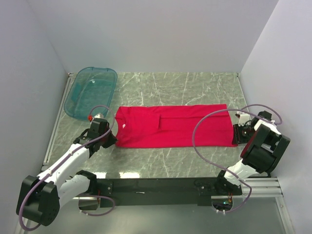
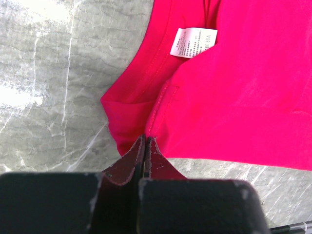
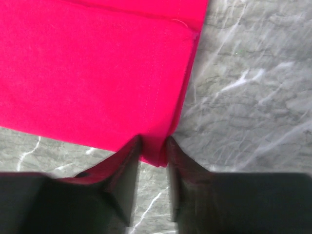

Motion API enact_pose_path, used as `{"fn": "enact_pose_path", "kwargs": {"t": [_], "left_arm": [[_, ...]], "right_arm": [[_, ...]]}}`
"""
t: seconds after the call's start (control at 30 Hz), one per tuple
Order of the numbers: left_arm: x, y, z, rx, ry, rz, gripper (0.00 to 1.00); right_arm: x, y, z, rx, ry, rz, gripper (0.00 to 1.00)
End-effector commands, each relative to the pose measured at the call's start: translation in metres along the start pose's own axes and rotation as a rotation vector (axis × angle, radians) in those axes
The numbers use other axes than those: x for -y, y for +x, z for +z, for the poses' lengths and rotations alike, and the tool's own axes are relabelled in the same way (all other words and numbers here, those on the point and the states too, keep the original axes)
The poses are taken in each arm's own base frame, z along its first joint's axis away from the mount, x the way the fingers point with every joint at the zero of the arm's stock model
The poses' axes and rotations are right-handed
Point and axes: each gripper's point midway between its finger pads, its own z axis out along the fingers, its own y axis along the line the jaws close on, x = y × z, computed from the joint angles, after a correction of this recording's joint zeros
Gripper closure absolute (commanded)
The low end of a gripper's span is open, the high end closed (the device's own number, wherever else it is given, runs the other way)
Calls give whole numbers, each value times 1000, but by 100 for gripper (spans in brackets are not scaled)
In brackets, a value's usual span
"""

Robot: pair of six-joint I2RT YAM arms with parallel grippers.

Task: Fold and stack the t-shirts
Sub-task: Fold the tshirt

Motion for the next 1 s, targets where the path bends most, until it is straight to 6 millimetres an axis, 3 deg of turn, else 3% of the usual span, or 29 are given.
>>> {"fn": "enact_pose_path", "kwargs": {"t": [0.0, 0.07, 0.1, 0.17, 0.4, 0.67, 0.83, 0.9, 0.97], "left_arm": [[12, -13, -4, 42, 37, 17, 100], [10, -12, -3, 38, 26, 14, 100], [8, -11, -3, 37, 19, 6, 100], [1, -12, -2, 45, -24, -10, 100], [-21, -19, 0, 90, -149, -53, 100], [-26, 1, 18, 10, -151, -38, 100], [-32, 9, 21, -12, -161, -57, 100], [-34, 1, 14, 30, -181, -75, 85], [-29, -12, 6, 83, -175, -86, 59]], "right_arm": [[-5, 6, 2, -18, -41, -7, 68], [-2, 4, 1, -15, -29, -9, 77], [0, 5, -1, -15, -25, 1, 88], [8, 1, -5, -2, -6, 10, 100], [29, -2, -16, 12, 59, 26, 100], [29, 0, -13, 9, 42, 26, 100], [28, -3, -18, 22, 43, 16, 82], [27, -7, -23, 38, 48, 5, 71], [28, -13, -32, 58, 65, -7, 66]]}}
